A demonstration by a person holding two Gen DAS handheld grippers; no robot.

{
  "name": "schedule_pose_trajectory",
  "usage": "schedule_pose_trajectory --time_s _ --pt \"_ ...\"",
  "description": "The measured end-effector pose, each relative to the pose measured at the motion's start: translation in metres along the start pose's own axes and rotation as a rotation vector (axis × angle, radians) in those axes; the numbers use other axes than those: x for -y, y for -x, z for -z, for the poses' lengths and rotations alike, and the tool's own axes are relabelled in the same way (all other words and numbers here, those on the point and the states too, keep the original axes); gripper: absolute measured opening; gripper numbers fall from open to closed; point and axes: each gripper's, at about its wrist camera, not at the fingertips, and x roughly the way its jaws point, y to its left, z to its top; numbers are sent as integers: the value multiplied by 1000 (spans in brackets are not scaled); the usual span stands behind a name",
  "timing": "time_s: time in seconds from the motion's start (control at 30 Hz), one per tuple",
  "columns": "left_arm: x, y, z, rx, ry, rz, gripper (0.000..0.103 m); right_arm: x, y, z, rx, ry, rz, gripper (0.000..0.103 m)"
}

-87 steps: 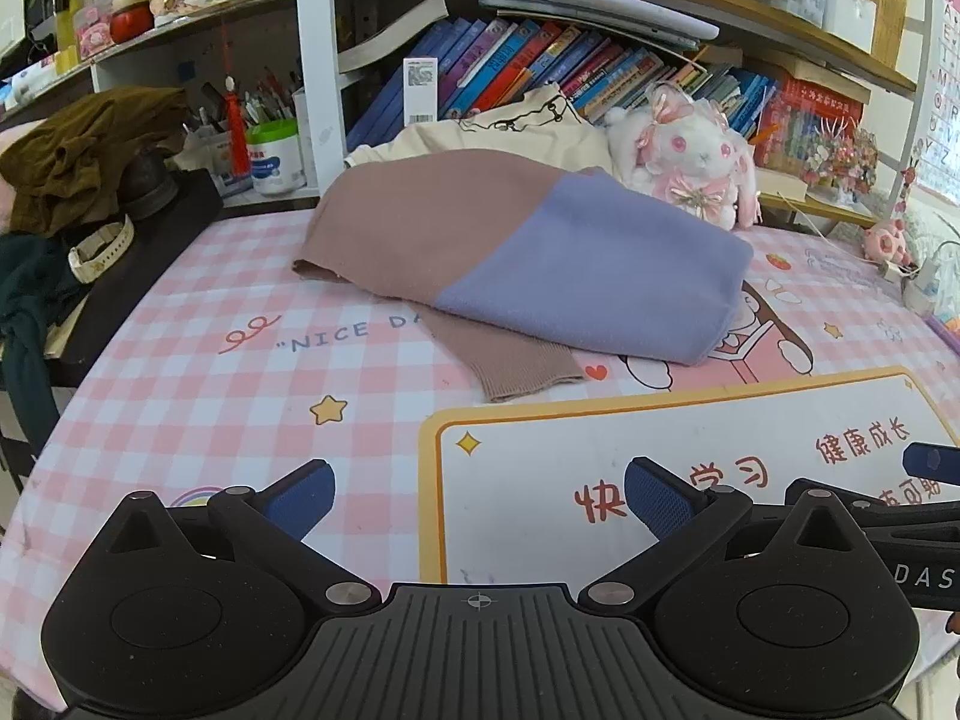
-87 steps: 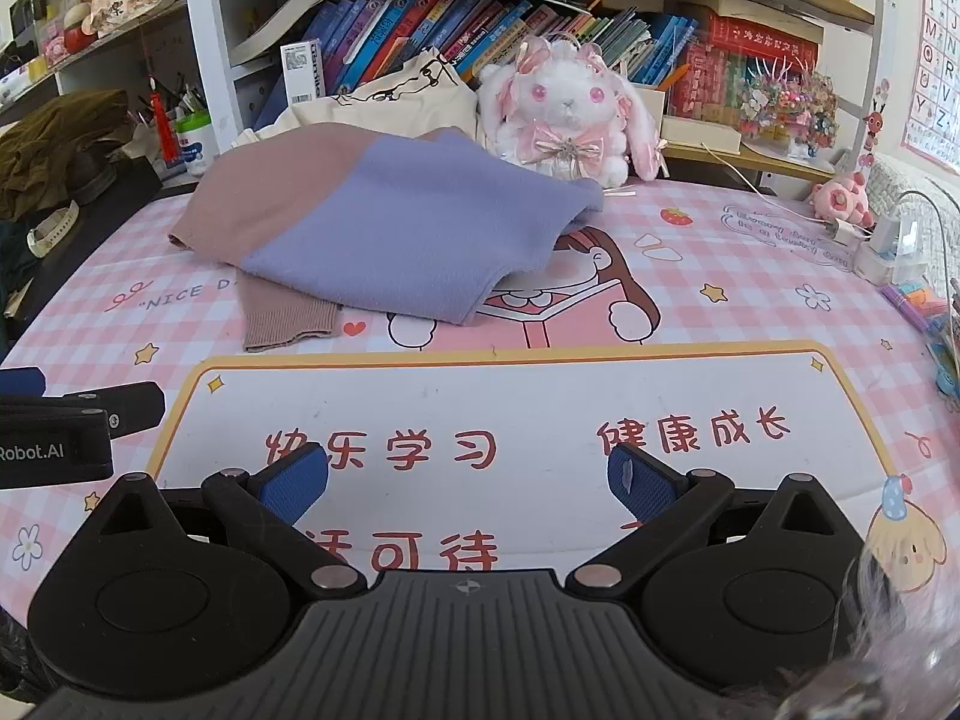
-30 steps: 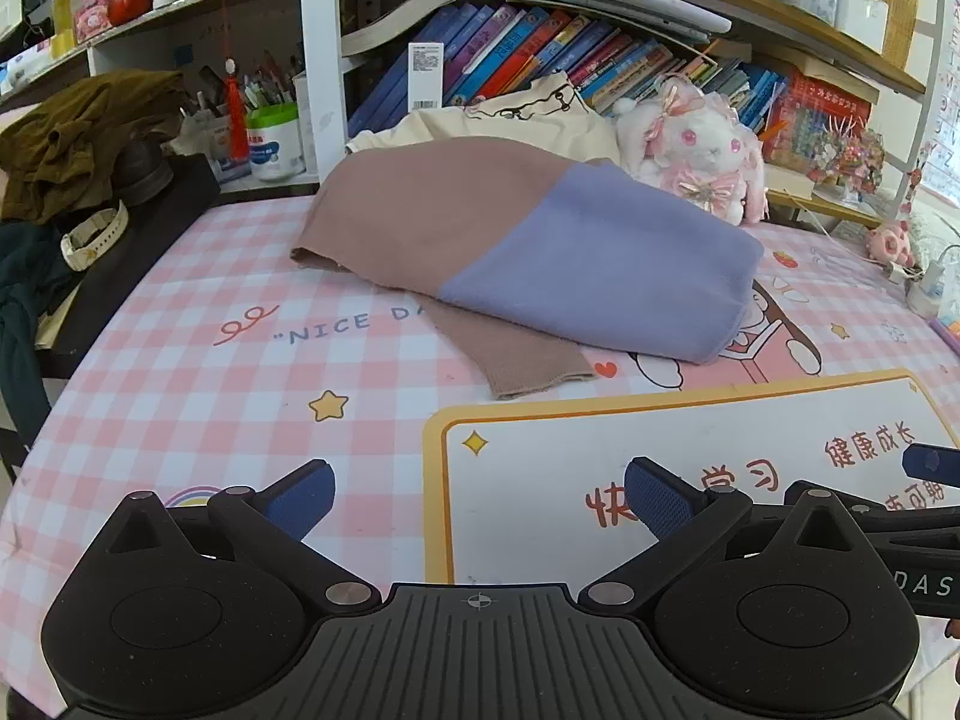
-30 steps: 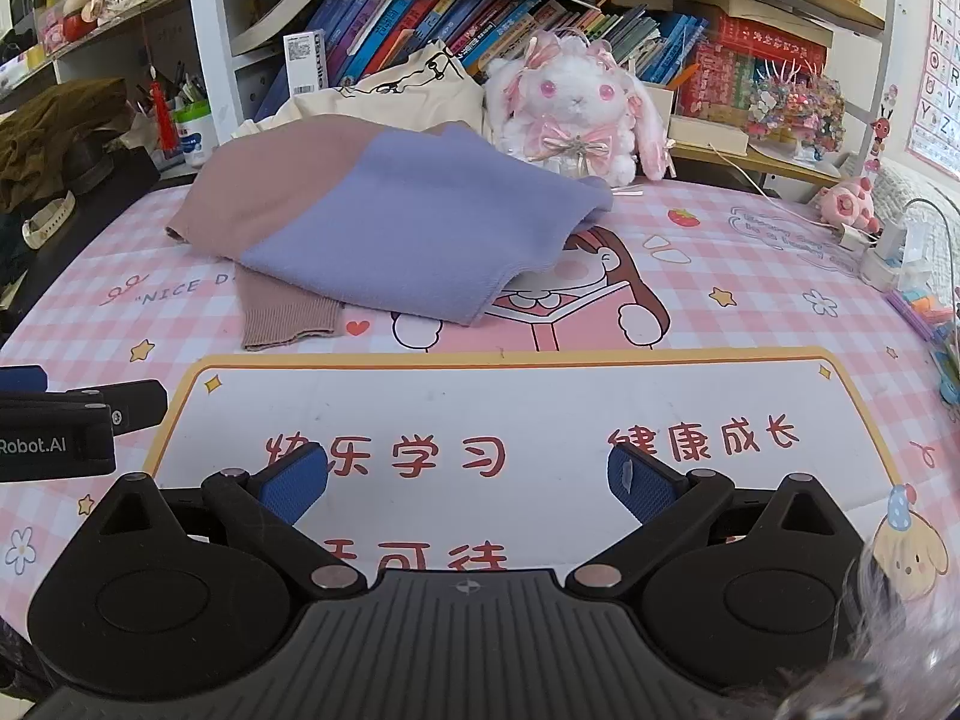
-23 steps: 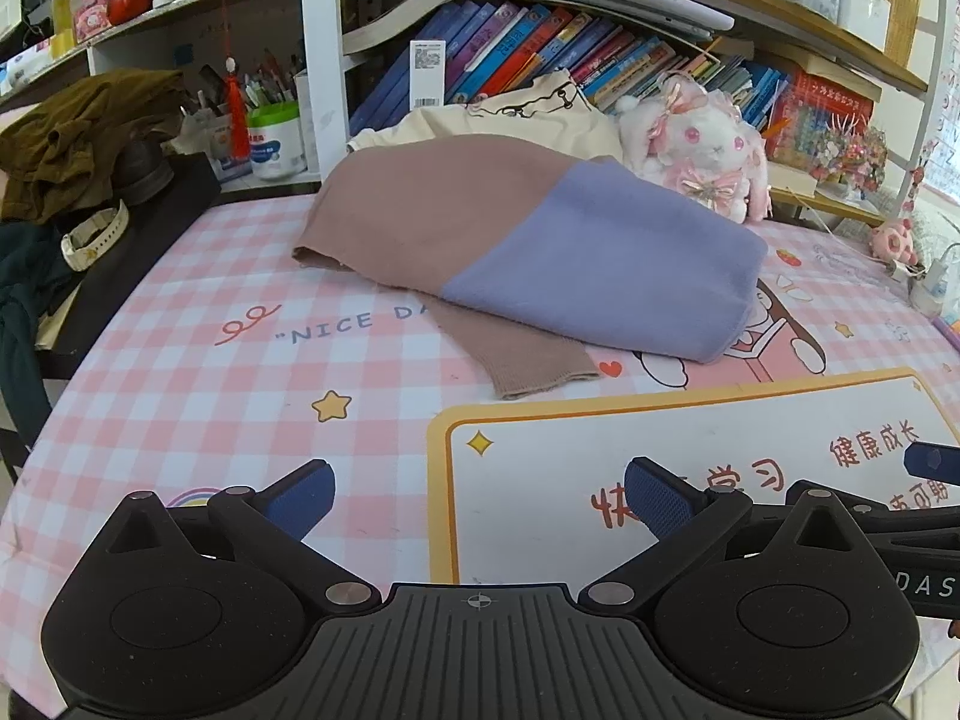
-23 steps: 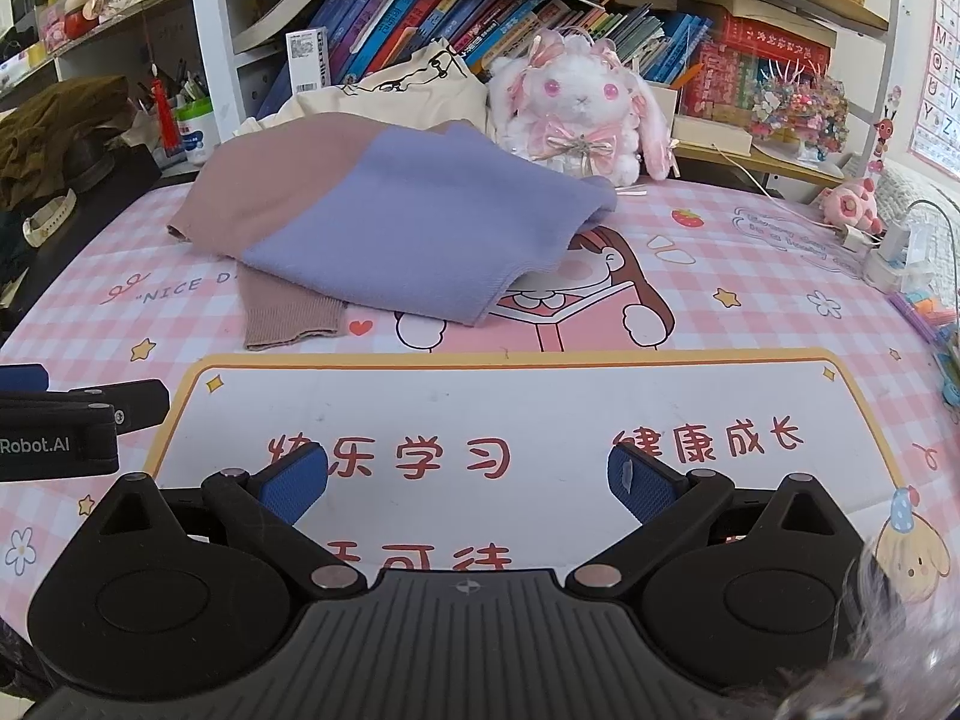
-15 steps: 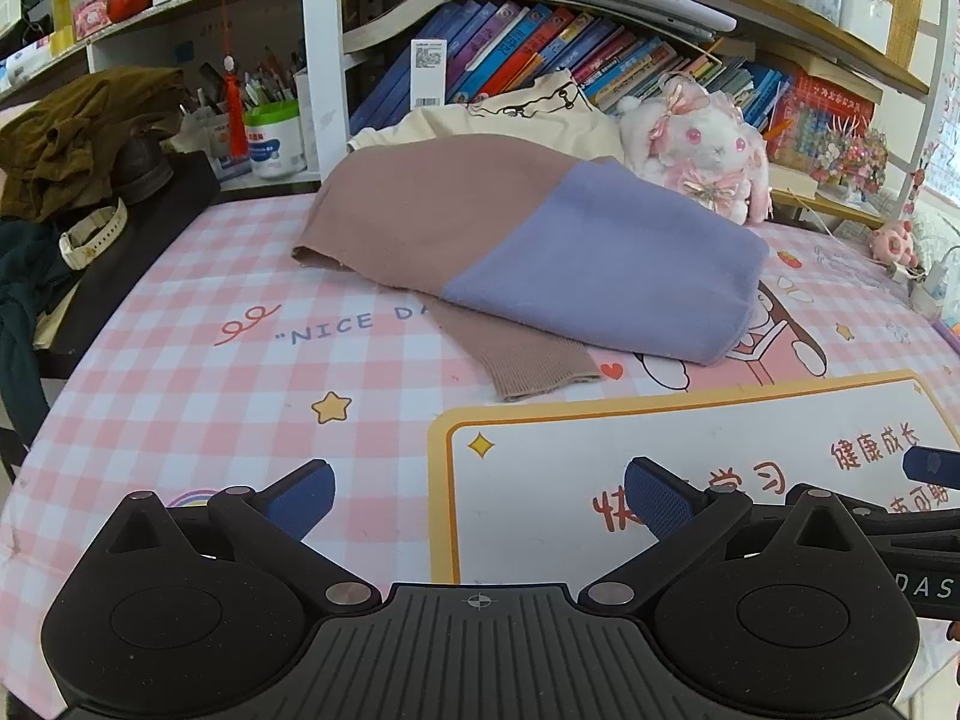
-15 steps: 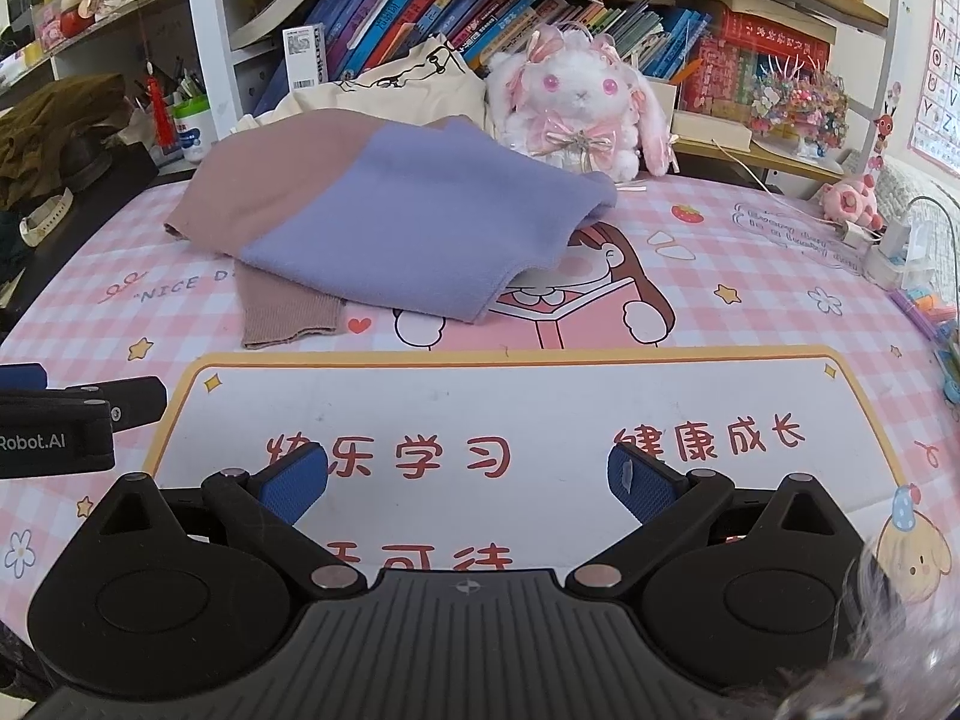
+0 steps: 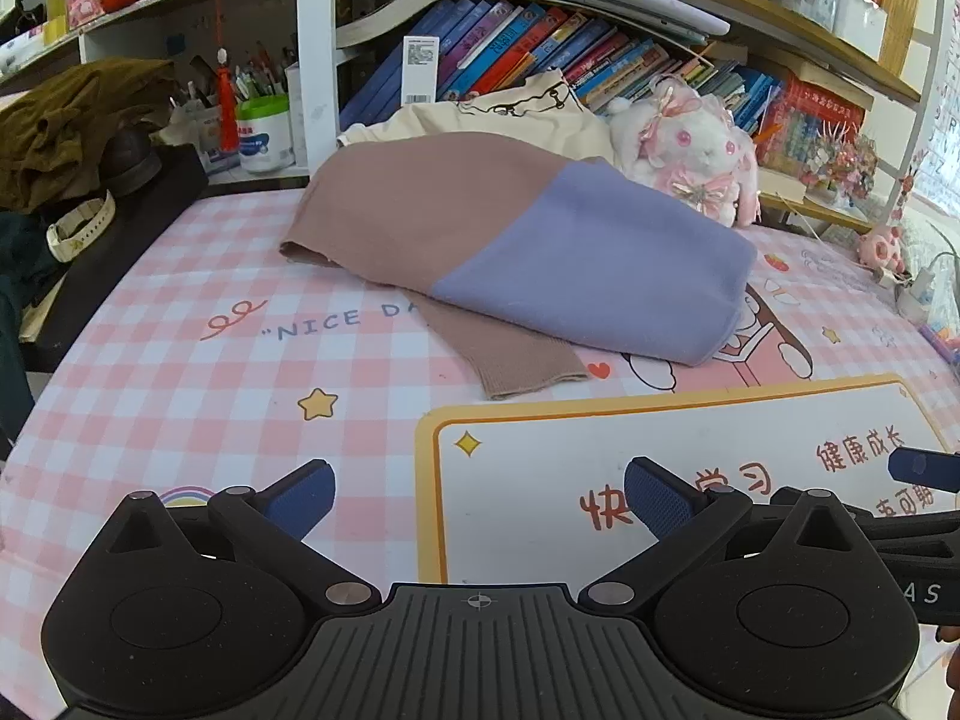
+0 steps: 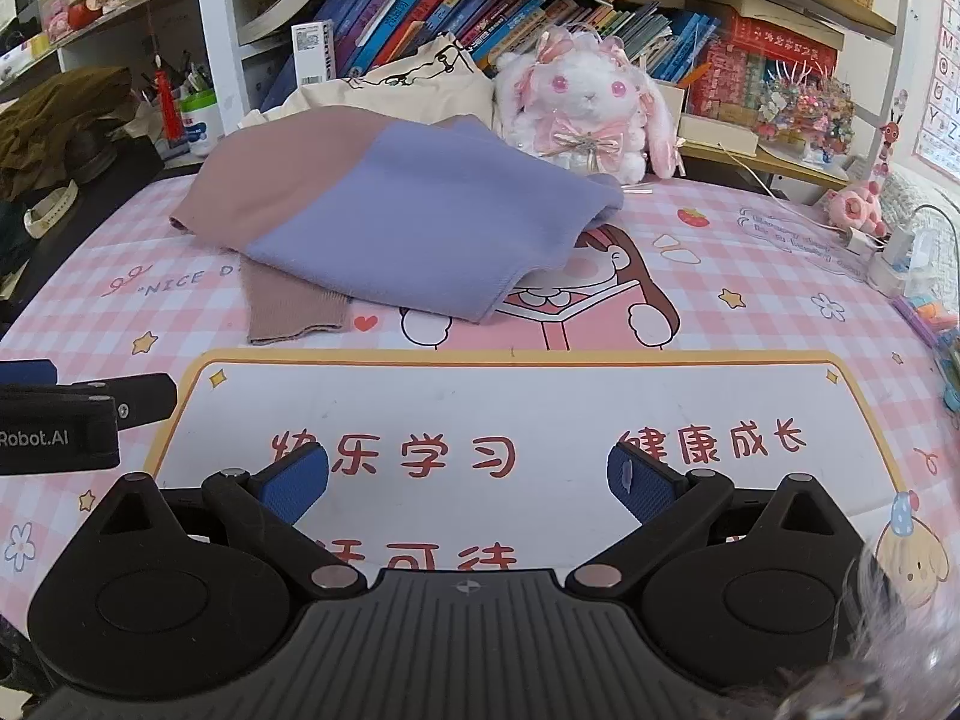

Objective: Fold clothes

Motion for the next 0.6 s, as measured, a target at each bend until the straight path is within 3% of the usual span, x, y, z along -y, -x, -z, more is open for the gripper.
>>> schedule_pose_trajectory --time_s 0.3,0.6 --pt "2 -6 1 -17 5 -16 103 5 -8 0 -16 -10 -17 101" --pt "11 -17 -1 -18 73 -56 103 22 -34 -10 -49 7 -147 100"
